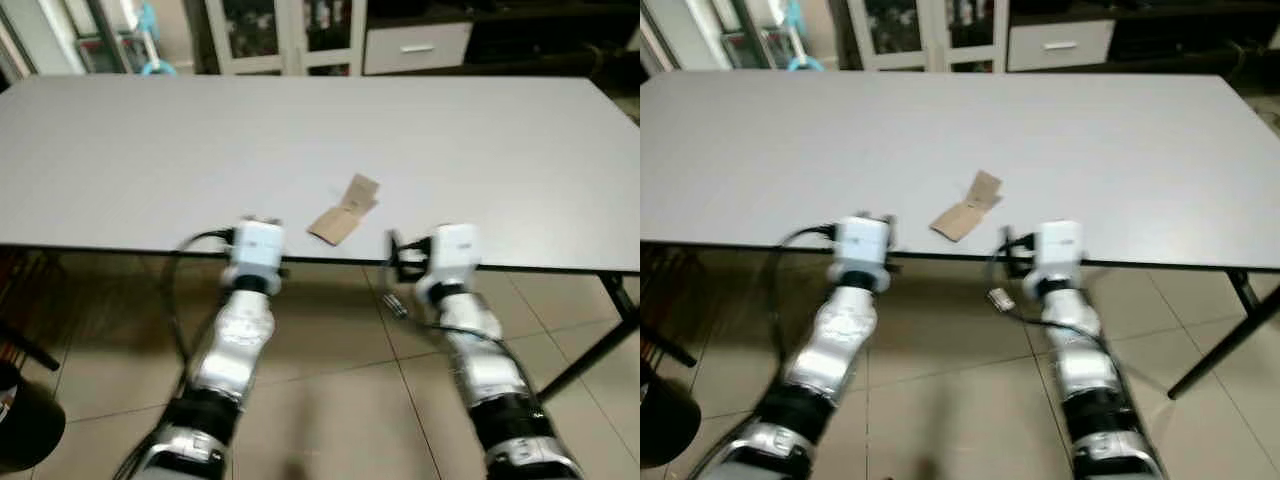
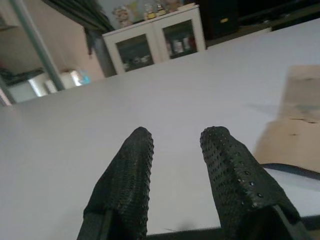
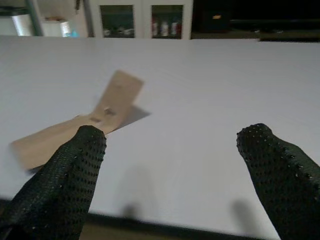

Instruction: Picking trash to rubbish bin

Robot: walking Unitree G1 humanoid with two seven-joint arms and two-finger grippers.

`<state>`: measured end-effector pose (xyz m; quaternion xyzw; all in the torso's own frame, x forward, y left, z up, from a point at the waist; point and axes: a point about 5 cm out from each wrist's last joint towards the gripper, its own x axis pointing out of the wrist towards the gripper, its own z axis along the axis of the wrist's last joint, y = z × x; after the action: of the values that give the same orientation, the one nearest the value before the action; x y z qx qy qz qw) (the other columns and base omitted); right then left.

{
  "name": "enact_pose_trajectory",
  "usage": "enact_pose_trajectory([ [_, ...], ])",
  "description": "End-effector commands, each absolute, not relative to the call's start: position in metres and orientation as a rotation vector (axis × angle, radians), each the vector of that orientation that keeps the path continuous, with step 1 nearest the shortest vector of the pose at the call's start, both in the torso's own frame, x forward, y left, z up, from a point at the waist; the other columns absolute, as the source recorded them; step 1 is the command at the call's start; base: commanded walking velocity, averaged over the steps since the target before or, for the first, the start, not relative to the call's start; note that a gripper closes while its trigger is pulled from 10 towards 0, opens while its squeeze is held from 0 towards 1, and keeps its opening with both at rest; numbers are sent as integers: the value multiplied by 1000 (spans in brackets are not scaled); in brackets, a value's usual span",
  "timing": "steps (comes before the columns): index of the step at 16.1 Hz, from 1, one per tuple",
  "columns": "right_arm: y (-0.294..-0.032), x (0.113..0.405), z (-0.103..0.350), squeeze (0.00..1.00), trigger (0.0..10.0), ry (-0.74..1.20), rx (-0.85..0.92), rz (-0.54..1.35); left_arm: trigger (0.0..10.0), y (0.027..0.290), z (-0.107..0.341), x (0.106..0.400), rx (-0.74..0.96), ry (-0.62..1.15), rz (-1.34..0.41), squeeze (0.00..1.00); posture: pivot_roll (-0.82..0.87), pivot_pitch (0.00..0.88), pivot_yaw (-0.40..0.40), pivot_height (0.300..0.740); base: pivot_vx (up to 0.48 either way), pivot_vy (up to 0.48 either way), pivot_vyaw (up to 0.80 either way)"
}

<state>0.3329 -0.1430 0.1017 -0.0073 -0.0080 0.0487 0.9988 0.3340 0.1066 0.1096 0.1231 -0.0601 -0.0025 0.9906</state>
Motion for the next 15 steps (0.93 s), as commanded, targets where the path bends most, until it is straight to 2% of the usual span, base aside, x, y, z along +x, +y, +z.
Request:
enact_pose_trajectory([
  [1, -132, 334, 104, 0, 10000, -25, -5, 128, 10000, 118, 111, 336, 261, -121, 32, 0, -75, 55, 33, 740, 352, 0, 0],
  [15, -130, 334, 105, 0, 10000, -27, -1, 137, 10000, 120, 110, 336, 281, -113, 36, 0, -72, 56, 35, 740, 371, 0, 0],
])
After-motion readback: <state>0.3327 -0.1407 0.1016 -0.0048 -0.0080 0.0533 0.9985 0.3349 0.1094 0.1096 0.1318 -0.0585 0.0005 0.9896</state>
